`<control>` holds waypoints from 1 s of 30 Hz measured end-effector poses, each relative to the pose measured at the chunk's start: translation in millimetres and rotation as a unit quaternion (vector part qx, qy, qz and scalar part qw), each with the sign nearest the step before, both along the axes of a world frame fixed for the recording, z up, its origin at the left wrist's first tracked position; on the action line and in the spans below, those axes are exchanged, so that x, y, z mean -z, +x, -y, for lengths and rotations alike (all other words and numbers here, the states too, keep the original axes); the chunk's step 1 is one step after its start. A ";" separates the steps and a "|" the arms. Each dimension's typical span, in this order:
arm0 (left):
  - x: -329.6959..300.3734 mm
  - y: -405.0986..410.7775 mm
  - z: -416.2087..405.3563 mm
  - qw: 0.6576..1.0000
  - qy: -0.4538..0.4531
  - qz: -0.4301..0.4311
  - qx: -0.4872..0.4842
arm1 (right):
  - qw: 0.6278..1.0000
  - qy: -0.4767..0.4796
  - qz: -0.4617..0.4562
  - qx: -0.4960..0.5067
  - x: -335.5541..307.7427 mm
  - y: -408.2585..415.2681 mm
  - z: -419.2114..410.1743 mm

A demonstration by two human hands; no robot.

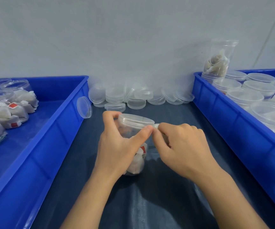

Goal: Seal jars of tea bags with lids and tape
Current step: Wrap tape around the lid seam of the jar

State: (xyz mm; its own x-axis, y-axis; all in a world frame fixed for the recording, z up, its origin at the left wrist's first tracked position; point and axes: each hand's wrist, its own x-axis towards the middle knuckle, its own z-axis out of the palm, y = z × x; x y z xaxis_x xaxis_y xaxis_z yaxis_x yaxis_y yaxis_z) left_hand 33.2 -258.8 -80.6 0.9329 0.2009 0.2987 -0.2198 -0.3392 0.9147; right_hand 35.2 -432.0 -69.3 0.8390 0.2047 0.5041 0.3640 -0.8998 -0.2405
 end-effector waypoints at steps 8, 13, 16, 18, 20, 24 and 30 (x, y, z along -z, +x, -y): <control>-1.0 2.0 -11.8 1.000 -0.017 0.001 0.020 | 0.999 -0.003 0.012 -0.041 0.3 4.1 6.8; 2.9 5.5 -15.4 0.997 -0.059 -0.021 0.044 | 0.999 0.002 0.030 -0.023 -4.4 3.3 8.7; 5.3 7.6 -15.5 0.995 -0.087 -0.021 0.049 | 0.999 0.009 0.036 -0.011 -5.8 2.2 8.0; 7.1 8.5 -15.0 0.992 -0.107 -0.022 0.054 | 0.999 0.015 0.037 -0.004 -6.0 2.4 7.1; 8.2 9.2 -14.8 0.990 -0.124 -0.024 0.066 | 0.999 0.015 0.035 0.006 -5.7 3.1 6.7; 9.4 10.1 -13.2 0.983 -0.163 -0.023 0.085 | 0.999 0.025 0.039 0.014 -5.7 4.4 6.9; 7.3 8.5 -13.5 0.965 -0.227 -0.049 0.119 | 0.999 0.034 0.040 0.005 -5.0 5.9 5.2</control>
